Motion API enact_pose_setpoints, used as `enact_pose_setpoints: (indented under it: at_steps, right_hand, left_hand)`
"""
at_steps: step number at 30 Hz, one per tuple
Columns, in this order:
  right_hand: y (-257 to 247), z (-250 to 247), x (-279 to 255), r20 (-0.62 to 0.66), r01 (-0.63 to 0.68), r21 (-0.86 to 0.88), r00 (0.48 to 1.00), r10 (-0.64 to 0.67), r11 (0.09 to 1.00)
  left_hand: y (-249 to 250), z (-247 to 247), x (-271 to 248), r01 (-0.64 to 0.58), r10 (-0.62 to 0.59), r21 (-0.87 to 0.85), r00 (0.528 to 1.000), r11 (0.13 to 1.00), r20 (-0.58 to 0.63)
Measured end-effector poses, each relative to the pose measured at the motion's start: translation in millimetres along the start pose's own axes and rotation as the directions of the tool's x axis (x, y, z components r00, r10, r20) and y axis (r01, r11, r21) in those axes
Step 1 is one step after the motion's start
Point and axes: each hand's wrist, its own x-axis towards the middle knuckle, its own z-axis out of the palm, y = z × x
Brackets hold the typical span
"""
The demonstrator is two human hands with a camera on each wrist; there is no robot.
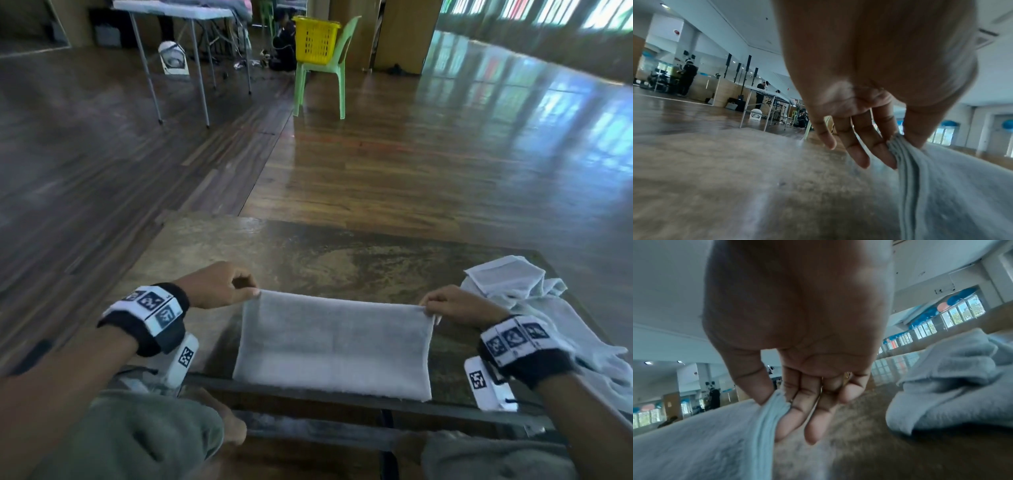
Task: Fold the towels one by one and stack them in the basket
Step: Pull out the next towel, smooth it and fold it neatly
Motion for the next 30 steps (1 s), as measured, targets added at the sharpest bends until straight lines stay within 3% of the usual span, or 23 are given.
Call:
enact_pose_setpoints:
  at_steps: [6, 12, 15, 19, 23, 27, 30]
  right_hand:
    - [8, 21, 36, -0.081, -0.123, -0.118, 0.990, 0.114, 0.985]
    - [8, 26, 49, -0.164, -0.231, -0.172, 0.965, 0.203, 0.958]
    - [1, 29, 51, -0.238, -0.273, -0.212, 0.946, 0.221, 0.938]
    - [-30, 46, 45, -0.269, -0.142, -0.308, 0.961, 0.057, 0.941]
    - [-69, 91, 31, -0.195, 0.010, -0.340, 0.977, -0.082, 0.940]
    - [-78, 125, 24, -0.056, 0.013, -0.367, 0.998, -0.036, 0.930]
    - [-69, 133, 22, -0.037, -0.014, -0.386, 0.999, -0.001, 0.922]
  left_hand:
    - [-22, 29, 38, 0.078, -0.072, 0.079, 0.995, 0.994, -0.076]
    - [-31, 35, 57, 0.119, -0.094, 0.290, 0.991, 0.949, -0.101]
    - [-24, 38, 56, 0.149, -0.082, 0.385, 0.979, 0.911, -0.186]
    - [-1, 51, 47, 0.107, -0.032, 0.435, 0.984, 0.894, -0.176]
    - [37, 94, 26, 0.023, 0.019, 0.448, 0.996, 0.893, -0.091]
    - [43, 138, 16, 0.025, -0.012, 0.465, 0.999, 0.885, -0.031]
    - [35, 146, 15, 0.030, -0.011, 0.456, 0.999, 0.890, -0.044]
